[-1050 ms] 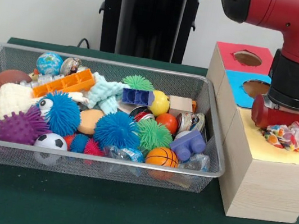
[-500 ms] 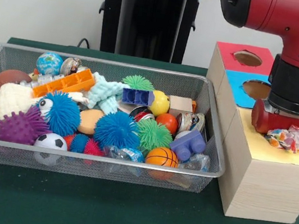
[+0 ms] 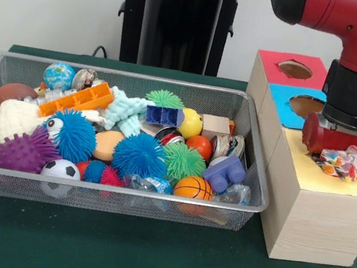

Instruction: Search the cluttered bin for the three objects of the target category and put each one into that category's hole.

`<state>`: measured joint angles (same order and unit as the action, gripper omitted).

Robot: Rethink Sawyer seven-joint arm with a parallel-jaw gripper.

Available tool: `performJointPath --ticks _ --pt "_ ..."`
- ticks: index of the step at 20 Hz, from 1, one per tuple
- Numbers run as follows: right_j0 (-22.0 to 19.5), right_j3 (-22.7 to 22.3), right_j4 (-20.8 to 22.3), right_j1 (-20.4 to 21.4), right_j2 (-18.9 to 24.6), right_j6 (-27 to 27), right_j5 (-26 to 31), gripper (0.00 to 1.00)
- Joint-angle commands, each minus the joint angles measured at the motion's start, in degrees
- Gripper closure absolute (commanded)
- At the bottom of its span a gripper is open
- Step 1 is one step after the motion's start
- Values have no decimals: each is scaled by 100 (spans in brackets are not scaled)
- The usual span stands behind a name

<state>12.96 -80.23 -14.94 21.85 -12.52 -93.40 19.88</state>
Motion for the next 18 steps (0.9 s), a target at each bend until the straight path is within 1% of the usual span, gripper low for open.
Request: performJointPath --ticks 1,5,9,15,18 --pt "-16 -797 -10 613 -243 -1234 1421 0" --pt "-21 -1005 49 1131 -289 -1065 2049 0" --pt "-29 -1112 133 1391 -332 -974 2385 0" --pt "-118 -1238 155 1409 -212 -932 2235 0" --pt "-124 -1188 180 1348 -189 -947 2204 0"
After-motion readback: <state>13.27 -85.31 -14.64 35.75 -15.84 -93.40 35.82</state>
